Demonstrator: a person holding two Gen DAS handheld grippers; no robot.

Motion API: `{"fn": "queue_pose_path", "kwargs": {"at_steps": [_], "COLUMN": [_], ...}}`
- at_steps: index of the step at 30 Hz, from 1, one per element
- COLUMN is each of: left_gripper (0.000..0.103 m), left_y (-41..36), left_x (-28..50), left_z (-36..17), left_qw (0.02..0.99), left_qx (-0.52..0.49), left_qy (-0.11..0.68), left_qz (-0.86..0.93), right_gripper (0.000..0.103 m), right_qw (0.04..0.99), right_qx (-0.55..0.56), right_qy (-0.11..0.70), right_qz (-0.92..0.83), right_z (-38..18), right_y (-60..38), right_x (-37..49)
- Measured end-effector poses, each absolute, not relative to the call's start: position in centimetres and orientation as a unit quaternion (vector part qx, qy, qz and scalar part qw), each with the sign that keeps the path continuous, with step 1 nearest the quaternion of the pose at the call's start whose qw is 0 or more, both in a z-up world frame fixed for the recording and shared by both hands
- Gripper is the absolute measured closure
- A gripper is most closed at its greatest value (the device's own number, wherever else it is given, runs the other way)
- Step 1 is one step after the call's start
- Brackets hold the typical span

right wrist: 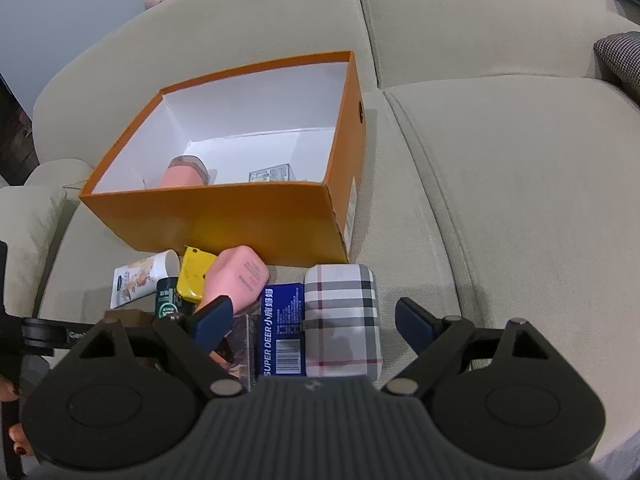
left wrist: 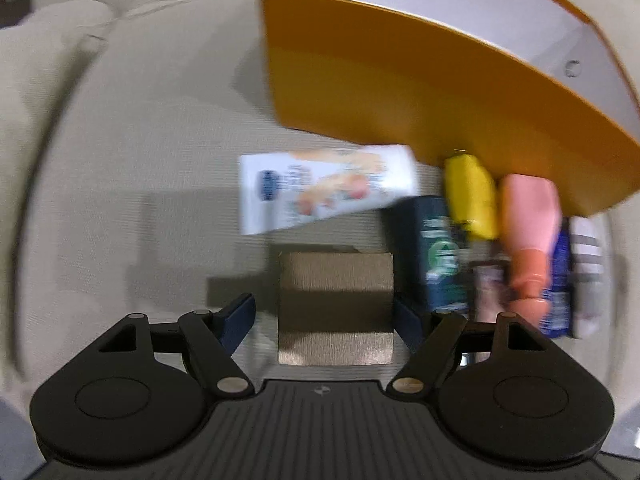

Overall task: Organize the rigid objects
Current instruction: 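Grasp the brown cardboard cube with the left tool while the right tool grasps the plaid case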

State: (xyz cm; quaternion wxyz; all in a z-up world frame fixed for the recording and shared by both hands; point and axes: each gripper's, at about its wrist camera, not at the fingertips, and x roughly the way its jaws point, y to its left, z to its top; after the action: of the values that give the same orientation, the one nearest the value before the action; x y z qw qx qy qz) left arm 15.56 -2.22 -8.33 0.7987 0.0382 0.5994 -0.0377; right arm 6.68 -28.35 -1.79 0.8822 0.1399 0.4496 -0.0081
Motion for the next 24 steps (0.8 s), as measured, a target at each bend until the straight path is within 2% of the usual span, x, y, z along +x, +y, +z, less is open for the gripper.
{"fn": "queue_pose_path", "kwargs": {"at_steps": [10,18,20,24], "left_gripper": [0.015,0.015,0.015,0.015], "left_y": [-0.3,1.2,1.4,1.0], "left_x": [15.7,16.3,16.3,16.5], "left_z": [-10.1,-11.1,-11.3,-12.0], "left_qw": [0.783,0.779,0.779,0.776], "left_qx": [0.03,0.026,0.029,0.03], "left_qy": [0.621,0.626,0.627,0.629], "left_qz": [-0.024,-0.022,-0.02,-0.017], "right_gripper": [0.014,0.017,0.021,0.021], "right_qw": [0.862,0.837,0.832,0.838], "right_qx": [0.095,0.172,0.173,0.158], "right_qy": [0.494,0.518,0.526,0.521], "right_qz": [-0.057,-0.033,-0.035,-0.04], "right_z": [-5.8,-8.9,-9.7,-10.1], "right_y": [-28.5,-29.4,-29.4,-29.3], "right_x": [8.7,10.2,10.6,11.2]}}
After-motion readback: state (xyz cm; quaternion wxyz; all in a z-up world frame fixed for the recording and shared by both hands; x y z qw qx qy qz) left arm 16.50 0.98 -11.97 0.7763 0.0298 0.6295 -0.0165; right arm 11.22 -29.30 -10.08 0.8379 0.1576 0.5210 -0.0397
